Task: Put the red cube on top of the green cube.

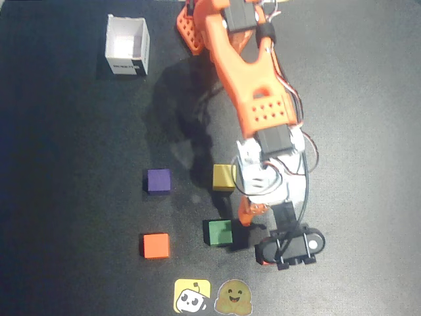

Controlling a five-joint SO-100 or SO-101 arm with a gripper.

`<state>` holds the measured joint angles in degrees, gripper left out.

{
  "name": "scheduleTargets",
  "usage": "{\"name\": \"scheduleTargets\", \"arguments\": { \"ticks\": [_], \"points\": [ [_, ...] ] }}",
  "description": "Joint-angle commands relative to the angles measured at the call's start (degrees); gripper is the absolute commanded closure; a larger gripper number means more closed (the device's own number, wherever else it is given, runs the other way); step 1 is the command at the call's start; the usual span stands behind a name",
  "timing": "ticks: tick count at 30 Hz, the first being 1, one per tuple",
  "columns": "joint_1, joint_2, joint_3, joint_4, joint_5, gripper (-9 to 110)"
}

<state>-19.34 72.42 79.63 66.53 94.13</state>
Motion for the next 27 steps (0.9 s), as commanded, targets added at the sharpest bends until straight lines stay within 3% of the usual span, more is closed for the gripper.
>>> {"name": "scheduleTargets", "arguments": {
  "ticks": [1,27],
  "points": [
    [-0.53,-1.32,-5.01,-1.05,0.97,80],
    [-1.76,-16.87,-16.00,-7.03,5.27,80]
  ]
}}
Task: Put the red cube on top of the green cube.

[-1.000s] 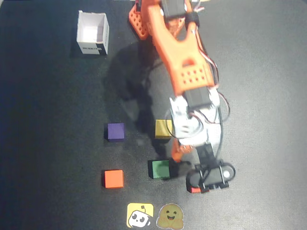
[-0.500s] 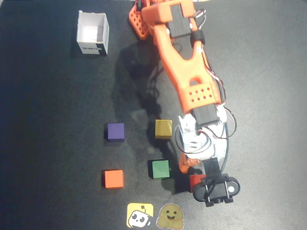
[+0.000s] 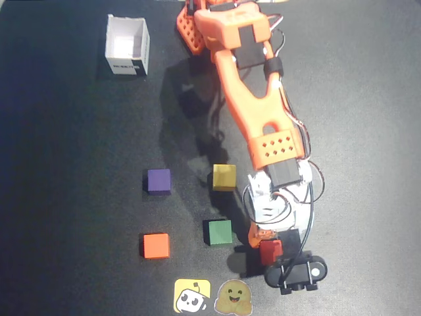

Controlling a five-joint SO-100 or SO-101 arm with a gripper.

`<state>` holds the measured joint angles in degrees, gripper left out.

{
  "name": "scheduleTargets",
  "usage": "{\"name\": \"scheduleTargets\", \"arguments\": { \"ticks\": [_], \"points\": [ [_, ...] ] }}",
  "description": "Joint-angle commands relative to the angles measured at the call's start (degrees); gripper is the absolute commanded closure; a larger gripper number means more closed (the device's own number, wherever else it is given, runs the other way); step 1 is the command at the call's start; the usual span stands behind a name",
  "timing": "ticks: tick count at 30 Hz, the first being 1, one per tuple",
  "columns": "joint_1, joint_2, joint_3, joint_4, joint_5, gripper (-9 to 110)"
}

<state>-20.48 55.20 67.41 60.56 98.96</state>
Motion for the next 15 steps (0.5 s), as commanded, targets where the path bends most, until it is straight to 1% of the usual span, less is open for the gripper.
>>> {"name": "scheduleTargets", "arguments": {
  "ticks": [1,15],
  "points": [
    [-0.62,0.09,-3.87,-1.41,0.44,80],
    [-0.53,-2.11,-3.87,-6.59,2.29,80]
  ]
}}
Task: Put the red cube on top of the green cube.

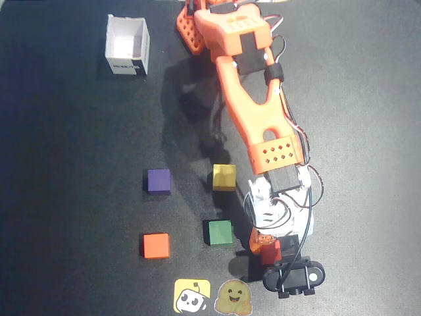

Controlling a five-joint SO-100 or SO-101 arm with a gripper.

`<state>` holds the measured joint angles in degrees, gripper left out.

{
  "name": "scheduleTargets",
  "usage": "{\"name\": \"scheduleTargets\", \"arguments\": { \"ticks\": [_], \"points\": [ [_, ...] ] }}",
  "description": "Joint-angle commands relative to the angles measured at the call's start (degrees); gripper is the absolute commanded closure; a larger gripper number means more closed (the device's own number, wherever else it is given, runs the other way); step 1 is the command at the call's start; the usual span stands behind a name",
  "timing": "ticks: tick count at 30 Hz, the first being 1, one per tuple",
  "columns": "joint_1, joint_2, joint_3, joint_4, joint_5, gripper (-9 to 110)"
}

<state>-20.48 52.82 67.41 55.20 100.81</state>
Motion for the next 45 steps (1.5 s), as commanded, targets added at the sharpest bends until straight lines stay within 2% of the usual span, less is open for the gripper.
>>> {"name": "scheduleTargets", "arguments": {
  "ticks": [1,6,15,24,45],
  "points": [
    [-0.44,0.18,-3.87,-1.49,0.44,80],
    [-0.35,-0.44,-3.87,-2.20,0.88,82],
    [0.00,-1.05,-3.87,-2.20,0.97,97],
    [0.26,1.41,-3.43,-0.88,1.23,97],
    [6.42,14.85,-1.93,16.52,1.76,97]
  ]
}}
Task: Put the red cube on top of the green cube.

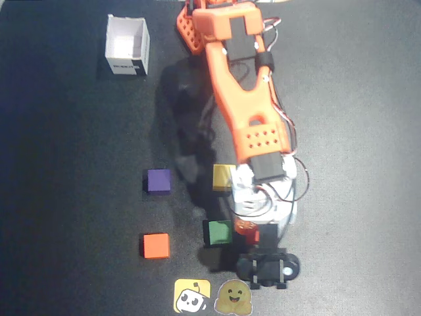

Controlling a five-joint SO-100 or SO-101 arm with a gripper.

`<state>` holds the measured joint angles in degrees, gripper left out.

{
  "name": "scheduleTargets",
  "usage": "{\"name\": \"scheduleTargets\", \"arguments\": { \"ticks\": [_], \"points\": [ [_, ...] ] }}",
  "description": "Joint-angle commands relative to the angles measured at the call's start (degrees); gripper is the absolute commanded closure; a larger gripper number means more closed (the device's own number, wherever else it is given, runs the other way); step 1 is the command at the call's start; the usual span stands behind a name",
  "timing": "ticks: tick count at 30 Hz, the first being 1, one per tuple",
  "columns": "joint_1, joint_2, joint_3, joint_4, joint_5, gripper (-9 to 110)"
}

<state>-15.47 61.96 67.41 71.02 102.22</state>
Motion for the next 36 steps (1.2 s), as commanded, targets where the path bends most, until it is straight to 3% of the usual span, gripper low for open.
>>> {"name": "scheduleTargets", "arguments": {
  "ticks": [1,17,36],
  "points": [
    [1.93,6.42,-1.32,0.97,0.18,97],
    [9.14,12.48,8.35,-0.79,-6.59,97],
    [8.61,8.09,7.65,-4.39,-2.90,97]
  ]
}}
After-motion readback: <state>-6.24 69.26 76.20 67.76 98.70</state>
